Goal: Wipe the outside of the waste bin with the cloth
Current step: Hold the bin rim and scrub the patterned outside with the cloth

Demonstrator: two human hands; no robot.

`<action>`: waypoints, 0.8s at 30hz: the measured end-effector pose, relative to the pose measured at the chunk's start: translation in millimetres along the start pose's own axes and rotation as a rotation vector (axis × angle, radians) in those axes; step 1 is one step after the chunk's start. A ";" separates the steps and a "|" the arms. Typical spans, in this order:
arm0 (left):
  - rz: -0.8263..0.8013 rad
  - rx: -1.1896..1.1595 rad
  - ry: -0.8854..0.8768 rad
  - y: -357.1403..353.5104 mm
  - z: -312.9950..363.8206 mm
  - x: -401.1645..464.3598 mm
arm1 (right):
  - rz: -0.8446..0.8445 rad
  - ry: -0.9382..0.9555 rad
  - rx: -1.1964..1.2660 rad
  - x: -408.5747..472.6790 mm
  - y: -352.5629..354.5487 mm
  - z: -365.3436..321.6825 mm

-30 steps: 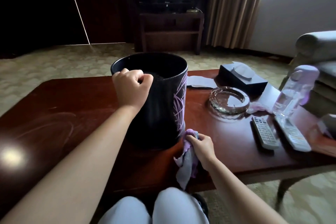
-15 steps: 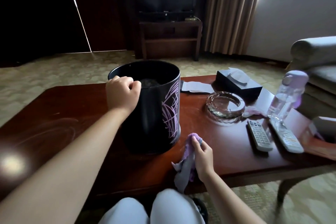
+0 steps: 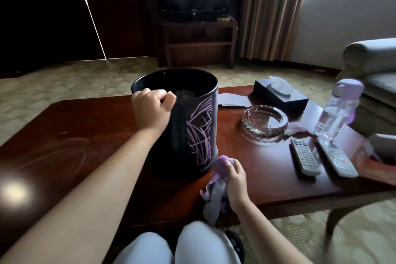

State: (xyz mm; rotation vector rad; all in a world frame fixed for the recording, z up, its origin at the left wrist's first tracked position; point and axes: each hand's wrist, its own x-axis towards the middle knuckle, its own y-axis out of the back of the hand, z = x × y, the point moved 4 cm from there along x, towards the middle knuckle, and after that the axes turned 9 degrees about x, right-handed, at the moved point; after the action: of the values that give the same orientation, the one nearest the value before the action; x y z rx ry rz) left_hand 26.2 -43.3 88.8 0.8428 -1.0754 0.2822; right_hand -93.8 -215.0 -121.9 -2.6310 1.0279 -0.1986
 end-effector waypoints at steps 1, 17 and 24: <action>0.014 0.007 -0.009 0.5 -0.3 0.4 | 0.012 0.004 0.000 0.7 1.5 -0.6; 0.187 0.102 -0.030 4.9 5.9 -7.5 | -0.152 0.087 -0.458 -17.1 -15.0 -3.1; 0.210 0.102 -0.016 4.8 4.3 -8.3 | 0.001 0.087 -0.533 0.6 -19.2 -5.7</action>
State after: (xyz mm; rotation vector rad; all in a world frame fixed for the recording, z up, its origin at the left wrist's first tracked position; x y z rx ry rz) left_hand 16.6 -41.7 84.8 0.8246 -1.1745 0.5114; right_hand -82.6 -203.3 -110.1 -3.1155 1.2541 -0.0403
